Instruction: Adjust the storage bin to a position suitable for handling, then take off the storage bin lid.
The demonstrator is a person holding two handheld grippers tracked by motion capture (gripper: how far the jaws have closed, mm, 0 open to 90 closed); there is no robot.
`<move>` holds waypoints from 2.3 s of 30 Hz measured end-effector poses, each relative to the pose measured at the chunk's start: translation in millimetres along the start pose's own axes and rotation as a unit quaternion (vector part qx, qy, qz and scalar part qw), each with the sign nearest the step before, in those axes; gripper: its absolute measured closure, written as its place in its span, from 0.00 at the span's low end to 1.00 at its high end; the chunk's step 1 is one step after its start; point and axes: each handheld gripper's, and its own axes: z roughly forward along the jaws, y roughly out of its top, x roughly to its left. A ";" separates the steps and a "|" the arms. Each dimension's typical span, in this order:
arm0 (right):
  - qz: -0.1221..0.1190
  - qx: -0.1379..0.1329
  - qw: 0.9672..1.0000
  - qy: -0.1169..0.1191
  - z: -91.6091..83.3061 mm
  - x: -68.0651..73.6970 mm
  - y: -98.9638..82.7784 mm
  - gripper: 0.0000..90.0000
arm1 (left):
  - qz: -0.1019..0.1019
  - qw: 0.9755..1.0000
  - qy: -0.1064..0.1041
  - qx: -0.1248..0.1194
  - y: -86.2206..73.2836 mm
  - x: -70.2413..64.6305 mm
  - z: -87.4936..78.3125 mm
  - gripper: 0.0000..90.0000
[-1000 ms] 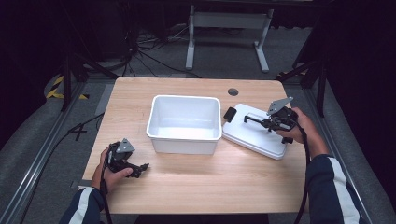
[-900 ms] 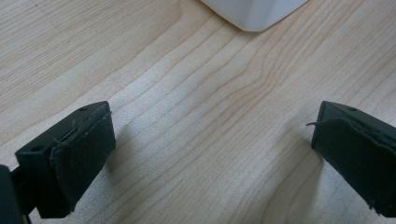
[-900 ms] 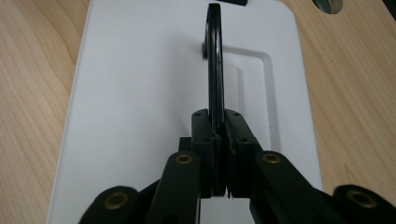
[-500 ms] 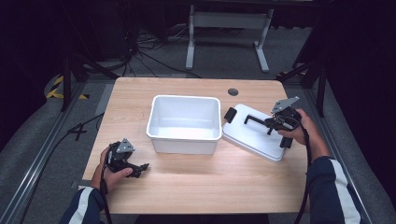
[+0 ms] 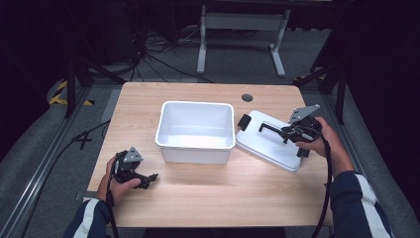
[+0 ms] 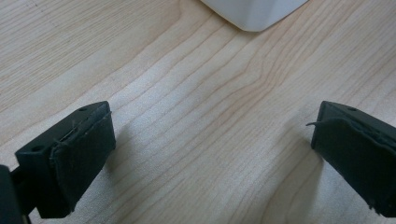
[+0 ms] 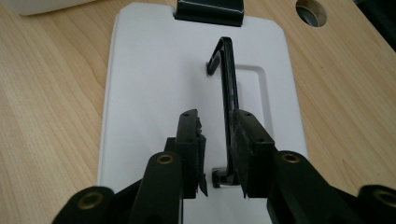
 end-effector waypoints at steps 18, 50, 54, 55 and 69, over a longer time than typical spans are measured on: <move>-0.003 -0.021 1.000 0.000 -14.8 16.1 5.8 0.72 | 0.007 1.000 -0.003 0.001 0.6 1.3 0.2 0.00; 0.057 -0.039 0.997 -0.047 -44.9 35.1 -25.6 0.43 | 0.006 1.000 -0.004 0.000 0.9 1.2 0.7 0.00; 0.063 -0.042 0.996 -0.057 -49.0 38.7 -33.2 0.39 | 0.006 1.000 -0.005 0.000 0.7 1.2 0.7 0.00; 0.063 -0.042 0.995 -0.057 -50.1 40.5 -35.6 0.39 | 0.005 1.000 -0.005 0.000 0.7 1.1 0.7 0.00; 0.076 -0.072 0.992 -0.068 -57.2 60.6 -66.0 0.31 | 0.007 1.000 -0.002 0.001 0.6 0.9 0.2 0.00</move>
